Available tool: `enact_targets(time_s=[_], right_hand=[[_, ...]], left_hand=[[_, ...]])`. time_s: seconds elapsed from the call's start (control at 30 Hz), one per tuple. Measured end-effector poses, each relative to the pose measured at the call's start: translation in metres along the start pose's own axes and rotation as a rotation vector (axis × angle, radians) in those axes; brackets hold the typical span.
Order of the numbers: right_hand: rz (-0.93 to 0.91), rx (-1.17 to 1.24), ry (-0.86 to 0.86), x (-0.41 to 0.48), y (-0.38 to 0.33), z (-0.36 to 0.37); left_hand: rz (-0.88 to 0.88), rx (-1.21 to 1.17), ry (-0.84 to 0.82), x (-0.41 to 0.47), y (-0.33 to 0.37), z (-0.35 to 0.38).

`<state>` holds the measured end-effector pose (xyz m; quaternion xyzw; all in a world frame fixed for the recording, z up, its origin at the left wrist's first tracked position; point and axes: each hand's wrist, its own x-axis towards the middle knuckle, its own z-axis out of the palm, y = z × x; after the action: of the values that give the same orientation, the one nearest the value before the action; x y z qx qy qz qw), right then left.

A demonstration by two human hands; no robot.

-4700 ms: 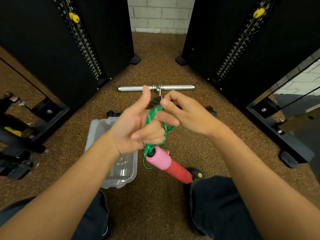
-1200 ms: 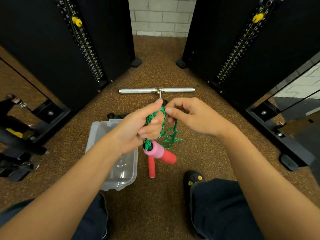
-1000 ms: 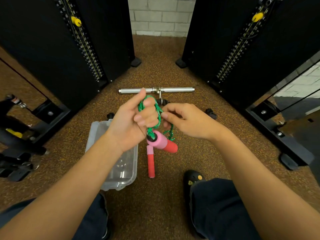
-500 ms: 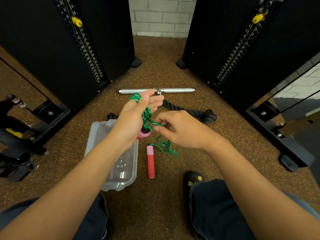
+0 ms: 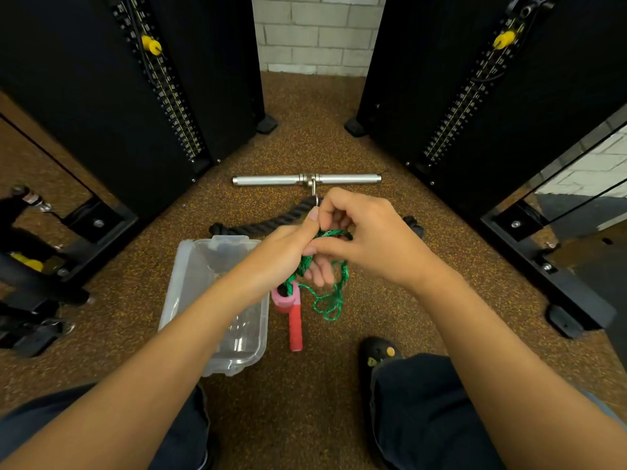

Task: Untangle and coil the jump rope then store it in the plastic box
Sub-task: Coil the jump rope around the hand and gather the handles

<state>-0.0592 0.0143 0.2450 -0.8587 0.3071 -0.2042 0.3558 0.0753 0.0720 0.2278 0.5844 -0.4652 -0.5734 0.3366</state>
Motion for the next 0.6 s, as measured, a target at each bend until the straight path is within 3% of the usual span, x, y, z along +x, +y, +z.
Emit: enact_targets(time_s=[0.2, 0.47, 0.6], right_hand=[[0.121, 0.222, -0.032, 0.002, 0.005, -0.009], [0.237, 0.490, -0.291, 0.003, 0.004, 0.004], [0.273, 0.497, -0.316, 0.004, 0.000, 0.009]], left_hand=[[-0.081, -0.207, -0.231, -0.007, 0.007, -0.006], [0.035, -0.825, -0.327, -0.007, 0.002, -0.017], [0.029, -0.906, -0.250, -0.006, 0.005, -0.021]])
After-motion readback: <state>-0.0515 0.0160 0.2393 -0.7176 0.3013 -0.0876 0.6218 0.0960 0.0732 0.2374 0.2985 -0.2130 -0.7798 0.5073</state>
